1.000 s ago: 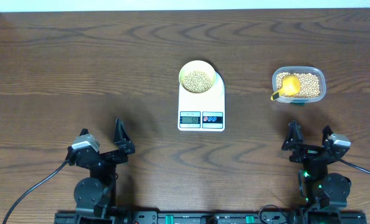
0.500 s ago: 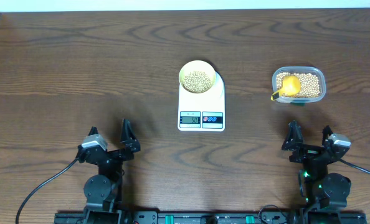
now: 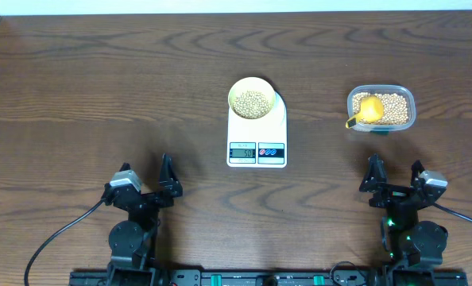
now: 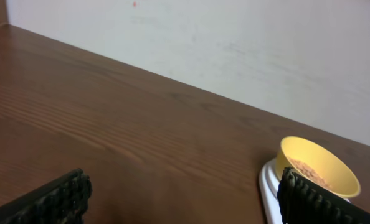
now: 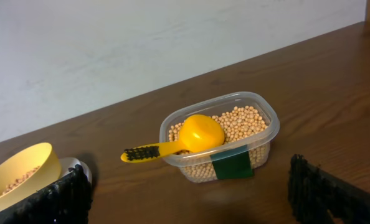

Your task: Scoop item into bowl and weigh 50g on scale

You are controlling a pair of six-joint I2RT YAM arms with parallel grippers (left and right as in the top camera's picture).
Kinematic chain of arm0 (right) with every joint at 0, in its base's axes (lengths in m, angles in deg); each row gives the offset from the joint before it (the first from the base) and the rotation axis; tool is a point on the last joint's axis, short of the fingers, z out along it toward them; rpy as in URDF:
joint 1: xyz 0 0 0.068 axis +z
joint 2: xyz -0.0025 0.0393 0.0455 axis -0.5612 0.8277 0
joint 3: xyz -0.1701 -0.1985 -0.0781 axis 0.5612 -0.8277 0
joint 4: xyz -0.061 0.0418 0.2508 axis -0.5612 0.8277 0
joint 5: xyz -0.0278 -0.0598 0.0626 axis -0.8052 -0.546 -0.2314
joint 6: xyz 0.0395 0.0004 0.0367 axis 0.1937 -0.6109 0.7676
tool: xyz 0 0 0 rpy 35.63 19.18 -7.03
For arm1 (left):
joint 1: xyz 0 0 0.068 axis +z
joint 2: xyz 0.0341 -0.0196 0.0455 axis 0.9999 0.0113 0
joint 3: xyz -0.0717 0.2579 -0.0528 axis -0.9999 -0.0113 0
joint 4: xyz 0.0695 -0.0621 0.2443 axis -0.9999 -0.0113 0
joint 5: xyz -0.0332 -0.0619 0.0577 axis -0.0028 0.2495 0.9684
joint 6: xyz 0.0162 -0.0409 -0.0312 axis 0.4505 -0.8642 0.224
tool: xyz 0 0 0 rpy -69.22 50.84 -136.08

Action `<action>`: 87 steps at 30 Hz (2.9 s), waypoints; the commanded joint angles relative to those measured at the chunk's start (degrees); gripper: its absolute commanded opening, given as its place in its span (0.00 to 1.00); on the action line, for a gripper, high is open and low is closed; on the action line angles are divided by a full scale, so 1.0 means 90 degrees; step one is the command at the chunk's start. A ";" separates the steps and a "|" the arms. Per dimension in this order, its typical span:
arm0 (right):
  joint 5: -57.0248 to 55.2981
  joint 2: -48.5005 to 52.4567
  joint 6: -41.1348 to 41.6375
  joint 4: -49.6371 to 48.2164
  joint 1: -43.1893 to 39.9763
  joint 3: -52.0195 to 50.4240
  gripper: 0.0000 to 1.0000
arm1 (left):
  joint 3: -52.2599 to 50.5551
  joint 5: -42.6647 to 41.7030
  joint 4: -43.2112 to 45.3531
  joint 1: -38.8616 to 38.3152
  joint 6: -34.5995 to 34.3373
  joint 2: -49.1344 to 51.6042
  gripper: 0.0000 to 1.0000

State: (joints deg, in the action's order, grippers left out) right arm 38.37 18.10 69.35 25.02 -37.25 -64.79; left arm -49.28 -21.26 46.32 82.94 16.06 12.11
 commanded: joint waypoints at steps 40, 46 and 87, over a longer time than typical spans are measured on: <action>0.0036 -0.0032 -0.0100 0.0029 -0.0029 -0.0007 0.99 | -0.0085 -0.0544 -0.0352 0.0396 0.1945 -0.0046 0.98; 0.0036 -0.0032 -0.0100 0.0029 -0.0029 -0.0007 0.99 | -0.0085 -0.0544 -0.0352 0.0396 0.1945 -0.0039 0.98; 0.0177 0.0095 -0.1865 0.0005 -0.0029 -0.0007 0.99 | -0.0085 -0.0544 -0.0352 0.0396 0.1945 -0.0036 0.98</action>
State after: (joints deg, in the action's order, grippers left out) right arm 39.34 18.72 55.53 24.92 -37.25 -64.79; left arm -49.00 -26.46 45.49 86.26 32.61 12.11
